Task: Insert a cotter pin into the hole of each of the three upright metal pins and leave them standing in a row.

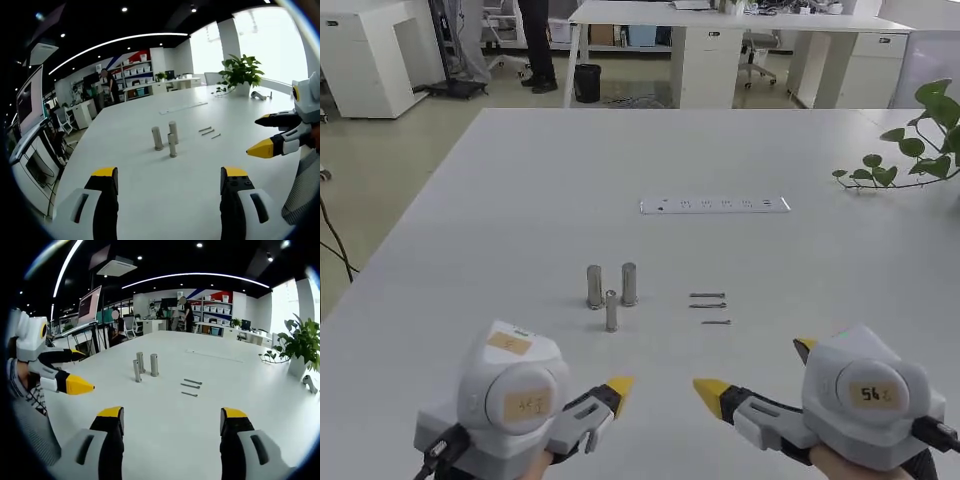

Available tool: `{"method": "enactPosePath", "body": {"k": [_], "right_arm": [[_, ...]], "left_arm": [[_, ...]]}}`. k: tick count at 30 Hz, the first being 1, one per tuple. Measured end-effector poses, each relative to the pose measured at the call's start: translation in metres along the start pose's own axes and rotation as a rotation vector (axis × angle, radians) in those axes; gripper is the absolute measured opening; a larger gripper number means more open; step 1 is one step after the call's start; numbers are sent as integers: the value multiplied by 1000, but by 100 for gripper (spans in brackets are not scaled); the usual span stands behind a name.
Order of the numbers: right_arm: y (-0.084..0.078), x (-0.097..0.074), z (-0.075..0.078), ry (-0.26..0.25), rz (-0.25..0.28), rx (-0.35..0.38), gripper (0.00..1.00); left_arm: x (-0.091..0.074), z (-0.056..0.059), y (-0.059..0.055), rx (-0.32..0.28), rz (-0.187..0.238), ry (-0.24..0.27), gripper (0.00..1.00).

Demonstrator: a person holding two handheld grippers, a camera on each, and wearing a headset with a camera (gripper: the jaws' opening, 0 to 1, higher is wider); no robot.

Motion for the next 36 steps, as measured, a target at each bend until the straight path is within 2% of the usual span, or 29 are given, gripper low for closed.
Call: {"method": "enactPosePath", "body": {"k": [5,15,20,23,26,31,36], "right_arm": [[0,0,-1,4,3,-2,76],[1,-1,-2,13,1,-11,70],[8,0,0,35,13,13,65],[16,5,2,52,18,-12,60],[21,12,2,74,18,-7,56],[31,26,-7,109,12,-66,51],[40,45,-19,161,3,-79,47]], "left_arm": [[-1,0,1,2,3,-1,82],[-5,1,9,4,41,-18,87],[-9,3,12,1,56,-32,90],[-10,4,14,-4,67,-42,92],[-9,5,14,7,66,-43,94],[-9,6,15,0,65,-52,97],[-11,5,16,-7,73,-53,98]]}}
Point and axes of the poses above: the centre of the closed fingertips' face, and the gripper's own axes: x roughly forward along the fingers, z roughly to its right, y roughly out of its top, the point moved 2 cm from there along -x, roughly backward along the fingers, and after that the axes turned 13 degrees about -z, right-handed, at the moved point
